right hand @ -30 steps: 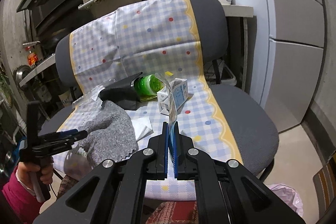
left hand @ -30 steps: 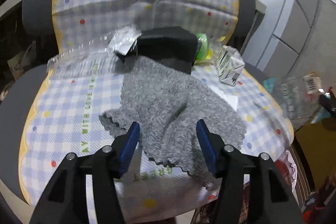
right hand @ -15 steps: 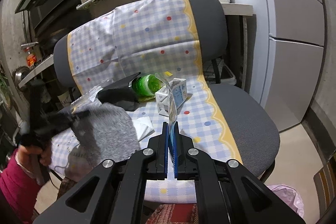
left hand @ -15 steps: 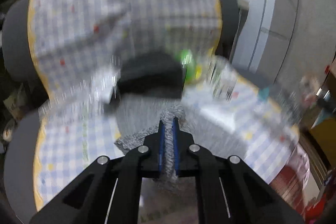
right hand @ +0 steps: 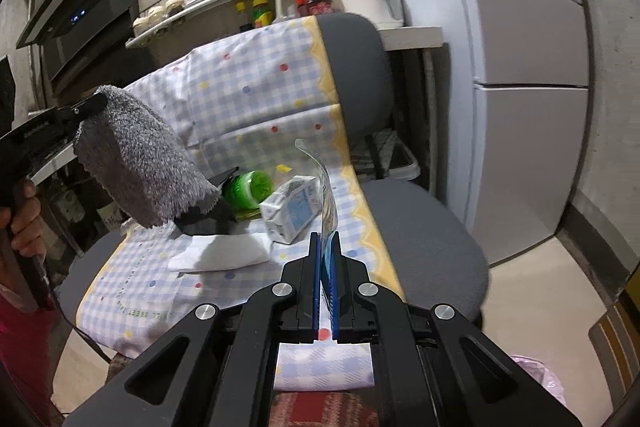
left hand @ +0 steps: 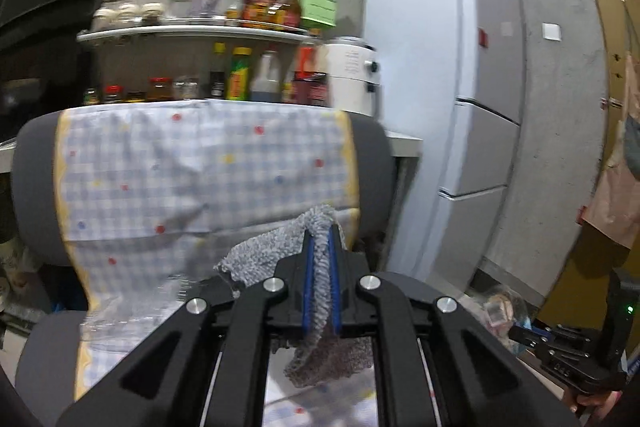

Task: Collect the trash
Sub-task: 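Carry the grey cloth and plastic bag to the bin and release both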

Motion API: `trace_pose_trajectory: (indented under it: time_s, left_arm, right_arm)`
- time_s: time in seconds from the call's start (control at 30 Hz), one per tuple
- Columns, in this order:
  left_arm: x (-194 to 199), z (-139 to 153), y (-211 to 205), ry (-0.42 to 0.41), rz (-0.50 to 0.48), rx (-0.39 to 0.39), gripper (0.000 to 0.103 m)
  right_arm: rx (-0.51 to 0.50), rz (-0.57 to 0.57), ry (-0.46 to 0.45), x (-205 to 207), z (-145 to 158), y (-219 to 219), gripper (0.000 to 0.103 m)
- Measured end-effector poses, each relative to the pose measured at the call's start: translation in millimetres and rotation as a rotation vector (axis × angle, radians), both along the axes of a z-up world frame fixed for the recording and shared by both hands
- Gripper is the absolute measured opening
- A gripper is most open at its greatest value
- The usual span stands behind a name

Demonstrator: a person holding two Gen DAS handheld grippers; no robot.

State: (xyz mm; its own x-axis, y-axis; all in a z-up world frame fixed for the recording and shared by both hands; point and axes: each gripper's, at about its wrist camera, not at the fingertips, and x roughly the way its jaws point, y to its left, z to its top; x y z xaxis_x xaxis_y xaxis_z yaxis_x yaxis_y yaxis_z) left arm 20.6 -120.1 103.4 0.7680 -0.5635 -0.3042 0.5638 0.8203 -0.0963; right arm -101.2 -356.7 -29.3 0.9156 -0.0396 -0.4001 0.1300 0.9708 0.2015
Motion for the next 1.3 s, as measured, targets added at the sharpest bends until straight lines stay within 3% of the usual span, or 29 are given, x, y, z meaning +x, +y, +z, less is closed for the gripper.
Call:
trace_pose_trajectory:
  time_s: [0.33, 0.6, 0.8, 0.9, 1.3]
  left_arm:
    - [-71, -61, -115, 0.077, -0.297, 0.008, 0.005]
    - [-124, -113, -178, 0.138, -0.516, 0.063, 0.005]
    - [-133, -135, -195, 0.166, -0.548, 0.117, 0.005]
    - [-130, -138, -197, 0.172, -0.545, 0.135, 0.005]
    - [-147, -148, -223, 0.193, -0.625, 0.179, 0.005]
  right_arm:
    - [-0.014, -0.2, 0.047, -77, -14, -49, 0.004]
    - [0.055, -0.368, 0.187, -132, -64, -88, 0.005]
    - [0.137, -0.418, 0.299, -133, -111, -113, 0.009]
    - [0.169, -0.431, 0.32, -130, -122, -121, 0.019]
    - [0.161, -0.508, 0.168, -164, -88, -132, 0.02]
